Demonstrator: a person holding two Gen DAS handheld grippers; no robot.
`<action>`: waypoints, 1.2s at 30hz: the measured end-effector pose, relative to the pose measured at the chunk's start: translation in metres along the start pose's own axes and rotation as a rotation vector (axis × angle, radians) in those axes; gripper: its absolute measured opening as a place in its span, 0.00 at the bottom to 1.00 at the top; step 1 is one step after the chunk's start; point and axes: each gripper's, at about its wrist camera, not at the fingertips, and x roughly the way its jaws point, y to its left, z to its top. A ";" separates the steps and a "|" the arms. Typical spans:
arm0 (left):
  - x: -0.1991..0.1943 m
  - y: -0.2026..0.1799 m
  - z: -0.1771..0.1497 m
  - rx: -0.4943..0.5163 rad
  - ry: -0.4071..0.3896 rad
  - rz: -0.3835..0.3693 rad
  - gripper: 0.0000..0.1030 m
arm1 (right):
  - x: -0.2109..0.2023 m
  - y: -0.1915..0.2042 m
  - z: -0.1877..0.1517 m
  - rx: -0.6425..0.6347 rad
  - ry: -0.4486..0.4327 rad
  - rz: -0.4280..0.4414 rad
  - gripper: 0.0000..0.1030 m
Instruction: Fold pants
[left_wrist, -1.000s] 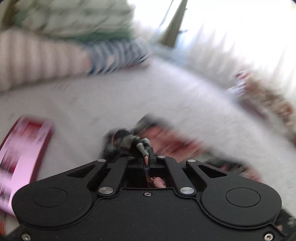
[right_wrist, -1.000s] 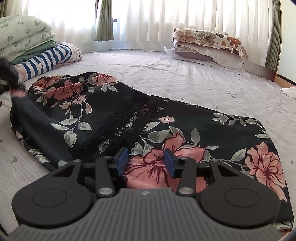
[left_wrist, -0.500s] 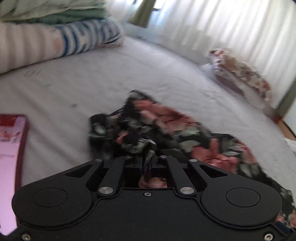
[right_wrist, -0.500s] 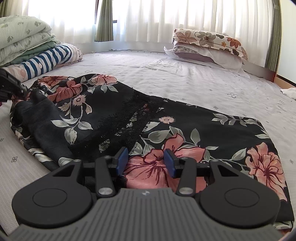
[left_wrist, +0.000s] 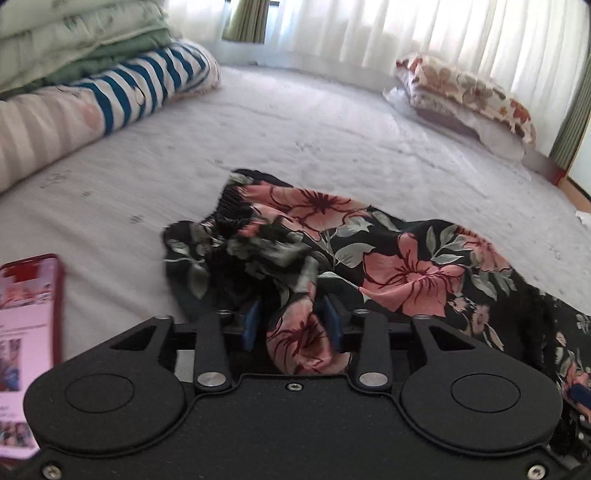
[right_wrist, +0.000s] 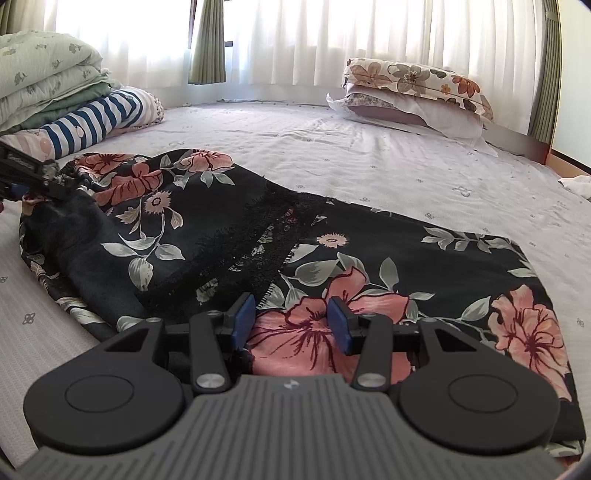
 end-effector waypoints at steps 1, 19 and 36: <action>-0.005 0.002 -0.002 0.000 -0.007 0.012 0.38 | -0.004 0.001 0.004 -0.002 -0.009 -0.004 0.67; 0.006 0.045 0.032 -0.206 -0.007 -0.148 0.19 | 0.092 0.186 0.115 -0.180 0.037 0.595 0.68; -0.008 0.037 0.011 -0.105 -0.110 0.046 0.69 | 0.109 0.136 0.115 0.168 0.008 0.311 0.04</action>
